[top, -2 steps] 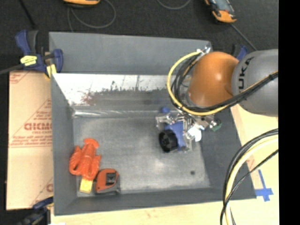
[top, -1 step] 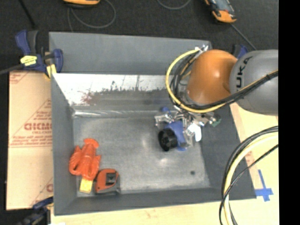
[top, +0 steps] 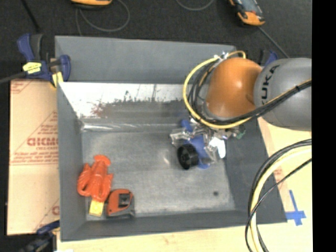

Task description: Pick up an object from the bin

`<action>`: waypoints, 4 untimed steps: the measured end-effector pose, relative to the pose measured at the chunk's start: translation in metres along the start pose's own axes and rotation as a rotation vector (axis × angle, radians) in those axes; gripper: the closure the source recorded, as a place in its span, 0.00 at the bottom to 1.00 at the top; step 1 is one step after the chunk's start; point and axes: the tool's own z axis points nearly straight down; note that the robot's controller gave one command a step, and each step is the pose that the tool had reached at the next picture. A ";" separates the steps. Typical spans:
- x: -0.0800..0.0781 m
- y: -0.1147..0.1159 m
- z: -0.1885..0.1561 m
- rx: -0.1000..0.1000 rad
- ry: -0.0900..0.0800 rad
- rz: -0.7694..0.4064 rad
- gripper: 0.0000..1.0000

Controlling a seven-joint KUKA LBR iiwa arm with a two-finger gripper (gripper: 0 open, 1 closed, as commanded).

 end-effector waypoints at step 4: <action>0.040 -0.019 0.006 -0.005 -0.004 -0.036 0.00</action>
Offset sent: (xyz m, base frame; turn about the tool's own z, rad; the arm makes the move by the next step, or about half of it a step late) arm 0.0193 -0.0102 -0.0102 -0.3975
